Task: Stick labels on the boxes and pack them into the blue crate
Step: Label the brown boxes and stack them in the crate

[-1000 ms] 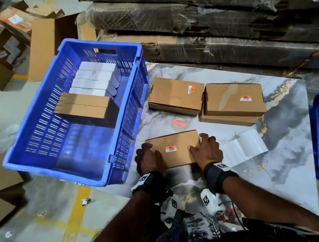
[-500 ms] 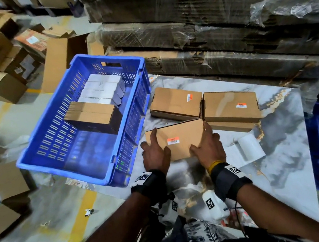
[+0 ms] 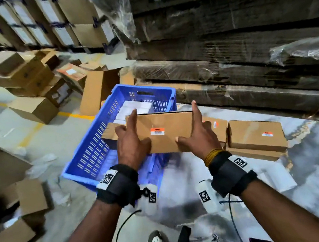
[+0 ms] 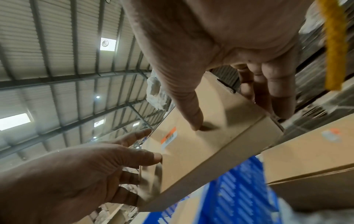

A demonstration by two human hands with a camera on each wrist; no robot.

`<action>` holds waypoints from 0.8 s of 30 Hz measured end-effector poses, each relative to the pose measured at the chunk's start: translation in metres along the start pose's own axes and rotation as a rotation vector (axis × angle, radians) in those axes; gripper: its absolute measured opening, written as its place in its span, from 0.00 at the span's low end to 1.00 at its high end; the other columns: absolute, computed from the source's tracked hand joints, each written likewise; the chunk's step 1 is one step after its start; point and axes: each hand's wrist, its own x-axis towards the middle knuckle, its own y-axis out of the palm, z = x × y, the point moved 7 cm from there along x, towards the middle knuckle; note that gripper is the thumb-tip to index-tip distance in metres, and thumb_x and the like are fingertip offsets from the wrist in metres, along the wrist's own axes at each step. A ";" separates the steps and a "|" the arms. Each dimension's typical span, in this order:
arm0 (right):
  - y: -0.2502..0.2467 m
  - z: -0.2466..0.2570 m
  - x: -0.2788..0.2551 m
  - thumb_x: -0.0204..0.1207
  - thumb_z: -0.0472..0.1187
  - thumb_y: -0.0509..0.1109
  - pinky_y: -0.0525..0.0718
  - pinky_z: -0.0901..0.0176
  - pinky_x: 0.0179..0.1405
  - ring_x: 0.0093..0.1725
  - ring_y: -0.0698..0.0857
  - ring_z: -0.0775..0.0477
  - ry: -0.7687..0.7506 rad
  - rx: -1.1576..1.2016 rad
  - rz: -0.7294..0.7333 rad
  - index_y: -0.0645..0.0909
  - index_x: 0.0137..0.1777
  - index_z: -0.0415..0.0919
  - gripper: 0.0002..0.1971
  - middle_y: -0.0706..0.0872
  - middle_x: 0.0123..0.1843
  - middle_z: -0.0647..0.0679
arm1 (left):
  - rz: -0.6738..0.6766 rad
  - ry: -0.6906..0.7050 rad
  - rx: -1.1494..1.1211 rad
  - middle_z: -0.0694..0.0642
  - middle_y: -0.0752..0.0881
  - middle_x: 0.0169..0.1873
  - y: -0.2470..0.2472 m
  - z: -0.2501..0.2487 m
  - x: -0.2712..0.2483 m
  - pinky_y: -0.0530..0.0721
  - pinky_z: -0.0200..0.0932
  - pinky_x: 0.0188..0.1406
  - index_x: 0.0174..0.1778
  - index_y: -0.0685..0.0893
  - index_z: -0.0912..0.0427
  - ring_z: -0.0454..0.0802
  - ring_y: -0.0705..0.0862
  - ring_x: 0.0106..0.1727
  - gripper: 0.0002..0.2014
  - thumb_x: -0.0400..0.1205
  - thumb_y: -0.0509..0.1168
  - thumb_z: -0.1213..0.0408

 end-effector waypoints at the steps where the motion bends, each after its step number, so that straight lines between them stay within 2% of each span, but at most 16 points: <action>1: 0.014 0.013 0.003 0.69 0.52 0.77 0.79 0.46 0.59 0.60 0.82 0.28 -0.007 0.007 0.022 0.34 0.82 0.68 0.57 0.77 0.62 0.30 | -0.019 -0.014 -0.010 0.63 0.70 0.63 -0.013 0.014 0.007 0.79 0.53 0.61 0.82 0.59 0.36 0.67 0.80 0.58 0.46 0.71 0.73 0.66; 5: 0.073 0.057 0.021 0.71 0.53 0.77 0.76 0.50 0.64 0.68 0.78 0.31 0.015 0.030 0.120 0.44 0.85 0.59 0.51 0.76 0.68 0.27 | -0.072 -0.084 -0.089 0.62 0.70 0.61 -0.051 0.067 0.026 0.80 0.51 0.62 0.79 0.65 0.40 0.65 0.82 0.55 0.43 0.69 0.73 0.70; 8: 0.107 0.081 0.031 0.72 0.51 0.75 0.76 0.51 0.64 0.67 0.78 0.32 0.020 0.039 0.150 0.51 0.83 0.57 0.46 0.77 0.67 0.29 | -0.075 -0.112 -0.110 0.63 0.71 0.62 -0.065 0.096 0.037 0.80 0.51 0.61 0.77 0.67 0.44 0.66 0.82 0.55 0.40 0.70 0.72 0.71; 10: 0.129 0.092 0.036 0.72 0.50 0.75 0.76 0.51 0.64 0.67 0.79 0.32 0.028 0.021 0.183 0.51 0.83 0.57 0.45 0.77 0.67 0.29 | -0.076 -0.157 -0.085 0.65 0.74 0.62 -0.072 0.115 0.049 0.77 0.50 0.61 0.75 0.69 0.46 0.67 0.81 0.58 0.36 0.71 0.72 0.67; 12: 0.152 0.096 0.041 0.72 0.50 0.74 0.77 0.51 0.65 0.68 0.78 0.32 0.051 -0.004 0.225 0.51 0.84 0.57 0.45 0.78 0.67 0.29 | -0.068 -0.221 -0.016 0.66 0.78 0.61 -0.075 0.132 0.063 0.72 0.53 0.66 0.72 0.70 0.46 0.69 0.78 0.62 0.31 0.72 0.70 0.63; 14: 0.173 0.092 0.046 0.72 0.52 0.74 0.79 0.52 0.65 0.67 0.79 0.34 0.096 -0.034 0.254 0.56 0.81 0.53 0.41 0.80 0.67 0.33 | -0.048 -0.294 -0.042 0.64 0.80 0.62 -0.072 0.142 0.074 0.70 0.54 0.69 0.67 0.72 0.46 0.68 0.77 0.65 0.25 0.73 0.68 0.59; 16: 0.195 0.085 0.052 0.73 0.54 0.74 0.80 0.51 0.64 0.66 0.81 0.34 0.164 -0.036 0.273 0.60 0.78 0.45 0.38 0.81 0.68 0.36 | -0.016 -0.348 -0.116 0.63 0.81 0.61 -0.063 0.150 0.087 0.76 0.52 0.66 0.63 0.75 0.46 0.65 0.80 0.63 0.21 0.73 0.67 0.61; 18: 0.211 0.075 0.056 0.74 0.55 0.73 0.81 0.49 0.64 0.66 0.82 0.33 0.255 -0.005 0.282 0.58 0.78 0.41 0.39 0.81 0.69 0.35 | 0.019 -0.347 -0.157 0.63 0.81 0.60 -0.050 0.155 0.101 0.80 0.49 0.60 0.59 0.78 0.49 0.64 0.82 0.60 0.18 0.73 0.66 0.63; 21: 0.229 0.063 0.062 0.76 0.53 0.71 0.81 0.49 0.65 0.67 0.81 0.33 0.341 0.011 0.287 0.55 0.79 0.39 0.39 0.79 0.71 0.36 | 0.112 -0.349 -0.106 0.61 0.83 0.57 -0.021 0.176 0.124 0.79 0.45 0.57 0.49 0.77 0.49 0.61 0.83 0.59 0.14 0.67 0.64 0.57; 23: 0.236 0.057 0.064 0.76 0.51 0.72 0.79 0.55 0.62 0.67 0.81 0.36 0.372 0.013 0.296 0.57 0.78 0.38 0.38 0.79 0.71 0.37 | 0.194 -0.299 0.003 0.67 0.86 0.51 -0.010 0.184 0.132 0.83 0.51 0.58 0.37 0.76 0.51 0.66 0.84 0.59 0.08 0.64 0.63 0.57; 24: 0.240 0.055 0.065 0.76 0.50 0.73 0.78 0.57 0.60 0.67 0.81 0.37 0.380 0.016 0.303 0.58 0.78 0.38 0.37 0.79 0.71 0.37 | 0.219 -0.268 0.064 0.70 0.86 0.51 -0.008 0.186 0.135 0.82 0.52 0.59 0.34 0.76 0.53 0.67 0.84 0.60 0.04 0.67 0.64 0.59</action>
